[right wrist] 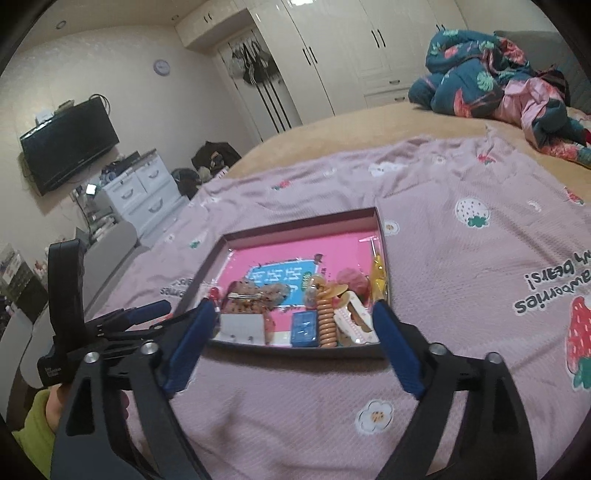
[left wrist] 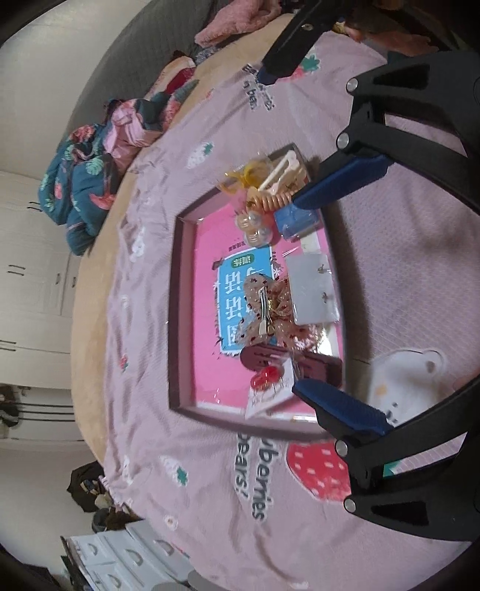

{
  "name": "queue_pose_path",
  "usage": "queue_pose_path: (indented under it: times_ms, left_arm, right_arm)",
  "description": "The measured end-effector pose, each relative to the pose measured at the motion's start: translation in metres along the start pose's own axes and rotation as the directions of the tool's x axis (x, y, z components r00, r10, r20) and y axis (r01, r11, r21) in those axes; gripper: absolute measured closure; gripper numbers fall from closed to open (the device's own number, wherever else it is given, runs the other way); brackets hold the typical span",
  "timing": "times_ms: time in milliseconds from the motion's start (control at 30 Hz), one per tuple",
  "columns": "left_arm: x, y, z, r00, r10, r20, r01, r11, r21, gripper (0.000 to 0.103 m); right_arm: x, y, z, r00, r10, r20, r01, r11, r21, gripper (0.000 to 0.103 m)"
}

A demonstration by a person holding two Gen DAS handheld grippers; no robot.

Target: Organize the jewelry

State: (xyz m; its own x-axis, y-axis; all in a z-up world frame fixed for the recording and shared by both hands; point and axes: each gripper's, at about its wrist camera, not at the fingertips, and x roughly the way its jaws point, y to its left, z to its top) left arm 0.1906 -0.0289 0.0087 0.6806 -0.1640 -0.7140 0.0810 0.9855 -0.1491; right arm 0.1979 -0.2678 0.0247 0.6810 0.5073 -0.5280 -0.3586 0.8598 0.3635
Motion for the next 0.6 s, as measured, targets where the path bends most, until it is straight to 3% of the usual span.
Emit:
queue_pose_path:
  times_ms: [133, 600]
  left_arm:
    - [-0.025, 0.007, -0.008, 0.999, -0.003, 0.035, 0.004, 1.000, -0.021, 0.010]
    - [-0.076, 0.020, -0.051, 0.997, 0.019, 0.073, -0.017, 0.999, -0.033, 0.009]
  right_arm:
    - [-0.017, 0.011, -0.006, 1.000, 0.002, 0.026, -0.002, 1.000, -0.016, 0.006]
    - [-0.047, 0.046, -0.036, 0.996, -0.072, 0.060, 0.079, 0.990, -0.121, 0.006]
